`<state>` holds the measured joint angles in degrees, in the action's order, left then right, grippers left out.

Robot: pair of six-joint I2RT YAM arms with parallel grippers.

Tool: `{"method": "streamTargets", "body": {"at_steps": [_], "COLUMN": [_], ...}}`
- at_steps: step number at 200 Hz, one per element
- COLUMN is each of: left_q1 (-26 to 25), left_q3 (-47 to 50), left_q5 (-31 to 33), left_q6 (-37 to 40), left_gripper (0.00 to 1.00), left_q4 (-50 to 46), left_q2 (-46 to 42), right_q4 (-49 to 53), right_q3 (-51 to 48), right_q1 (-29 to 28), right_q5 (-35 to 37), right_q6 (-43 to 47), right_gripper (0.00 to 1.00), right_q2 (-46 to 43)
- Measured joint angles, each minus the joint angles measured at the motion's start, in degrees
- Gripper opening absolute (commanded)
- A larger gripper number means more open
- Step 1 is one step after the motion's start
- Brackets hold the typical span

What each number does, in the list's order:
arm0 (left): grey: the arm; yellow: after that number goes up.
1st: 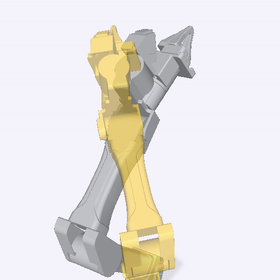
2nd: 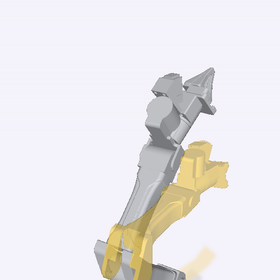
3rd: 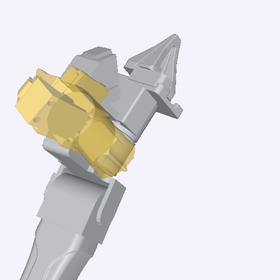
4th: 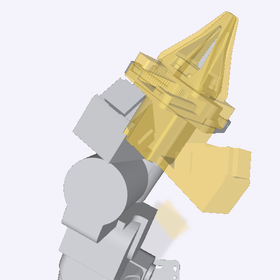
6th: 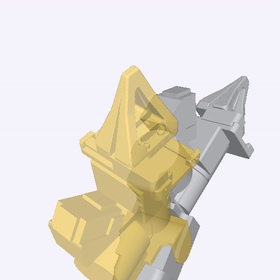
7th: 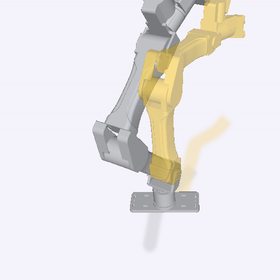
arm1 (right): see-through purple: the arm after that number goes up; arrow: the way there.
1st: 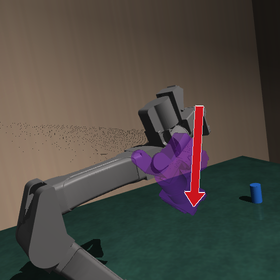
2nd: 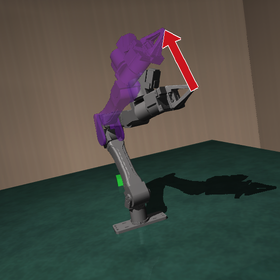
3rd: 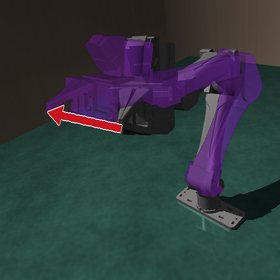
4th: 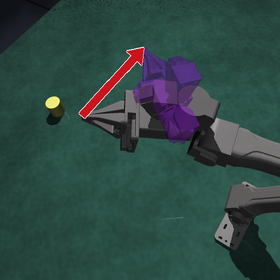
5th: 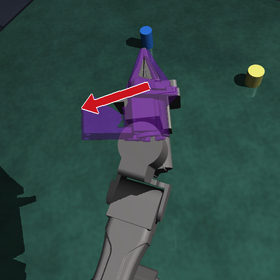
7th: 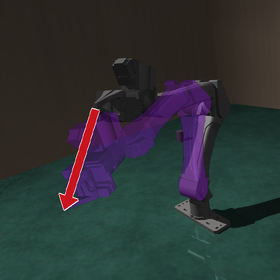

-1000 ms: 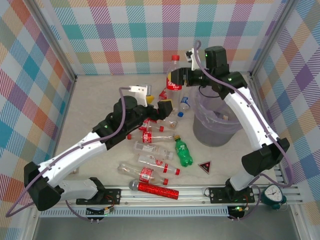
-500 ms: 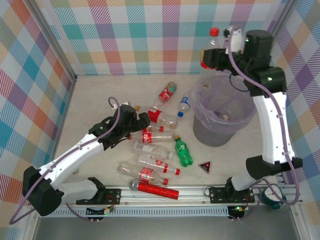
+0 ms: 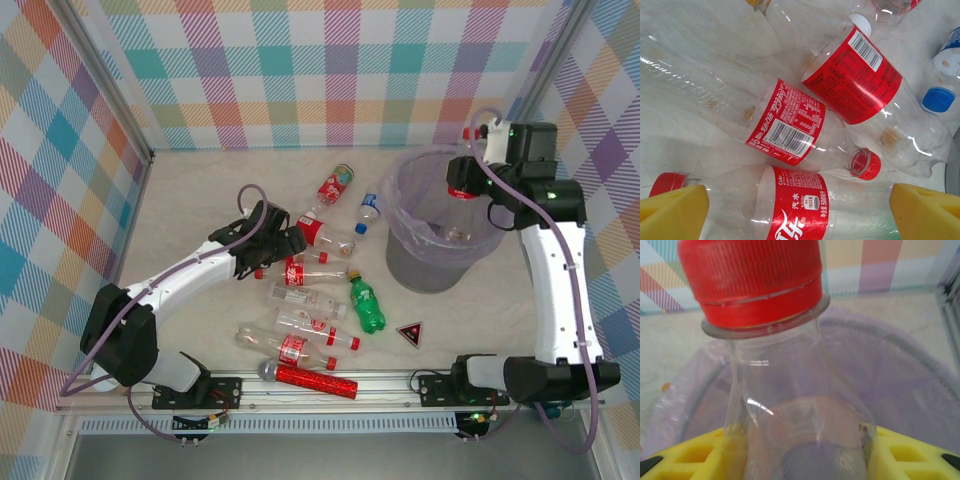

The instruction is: Put the plastic bottles in the bin

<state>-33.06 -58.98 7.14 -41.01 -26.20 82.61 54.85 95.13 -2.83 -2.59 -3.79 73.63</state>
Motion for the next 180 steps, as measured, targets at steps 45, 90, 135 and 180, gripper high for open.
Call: {"method": "streamTargets", "body": {"at_steps": [45, 90, 135, 180], "left_q1": [0.00, 0.00, 0.00, 0.00], "left_q3": [-0.11, -4.13, -7.89, -11.80], "left_q5": [0.02, 0.90, 1.57, 2.45], "left_q6": [-0.15, -0.11, 0.02, 0.98], "left_gripper": [0.92, 0.91, 0.92, 0.91], "left_q4": [0.44, -2.38, -3.91, -5.62], "left_q2": [0.02, 1.33, 3.85, 6.86], "right_q4": [-4.33, -9.07, -9.81, -9.77], "right_q3": [-11.76, -18.10, -18.75, -18.73], "right_q1": [0.00, 0.00, -0.02, -0.02], "right_q5": [-4.33, -6.78, -7.63, -8.46], "right_q6": [-0.63, -1.42, -1.46, -1.55], "right_gripper": [0.54, 0.59, 0.73, 0.82], "right_q2": [0.33, 0.39, 0.57, 0.52]}}
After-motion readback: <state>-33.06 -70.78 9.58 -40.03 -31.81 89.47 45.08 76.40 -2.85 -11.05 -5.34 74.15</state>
